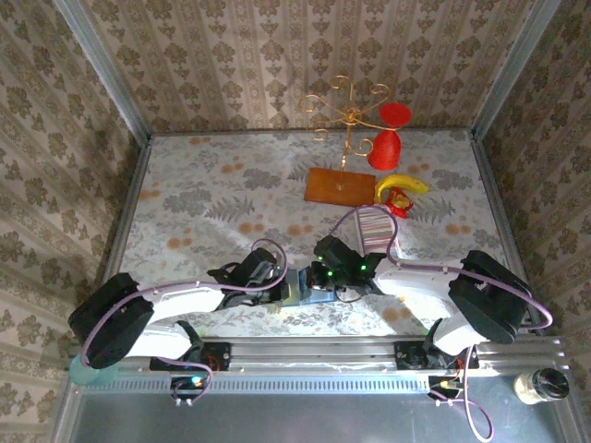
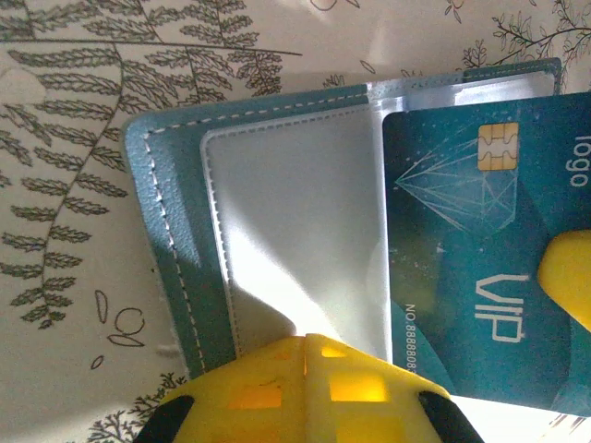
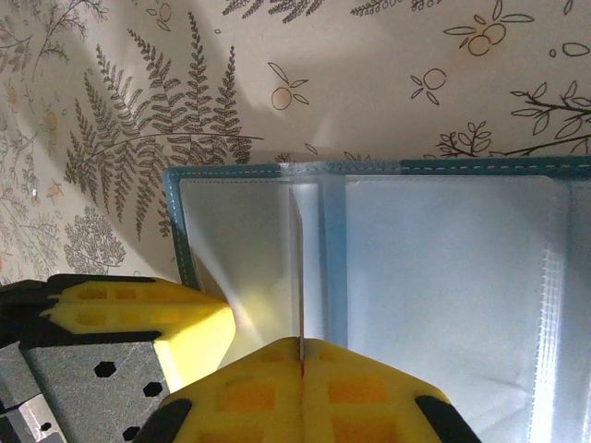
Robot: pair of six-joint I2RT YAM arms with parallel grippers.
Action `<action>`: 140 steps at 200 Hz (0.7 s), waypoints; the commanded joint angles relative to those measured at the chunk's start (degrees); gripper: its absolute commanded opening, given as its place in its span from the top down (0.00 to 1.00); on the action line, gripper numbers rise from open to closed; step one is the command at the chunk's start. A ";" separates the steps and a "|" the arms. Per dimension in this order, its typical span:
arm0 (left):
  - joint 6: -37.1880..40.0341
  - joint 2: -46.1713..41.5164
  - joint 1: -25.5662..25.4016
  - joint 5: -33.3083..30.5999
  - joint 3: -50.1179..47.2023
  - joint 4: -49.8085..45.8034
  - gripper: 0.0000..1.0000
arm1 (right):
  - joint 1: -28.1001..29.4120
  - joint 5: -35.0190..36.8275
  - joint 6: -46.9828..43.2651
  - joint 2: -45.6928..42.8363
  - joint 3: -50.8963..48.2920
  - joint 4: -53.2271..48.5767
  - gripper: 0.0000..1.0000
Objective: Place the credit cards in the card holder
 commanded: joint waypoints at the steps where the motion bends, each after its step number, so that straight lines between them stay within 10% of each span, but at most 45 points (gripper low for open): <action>1: 0.58 -0.08 -0.31 -0.84 -1.33 -1.11 1.00 | 0.48 1.40 0.41 -0.26 0.23 -1.91 1.00; 140: 0.41 0.27 -0.48 -0.67 -1.95 0.10 1.00 | 0.43 2.20 1.41 -1.78 -1.20 -1.39 1.00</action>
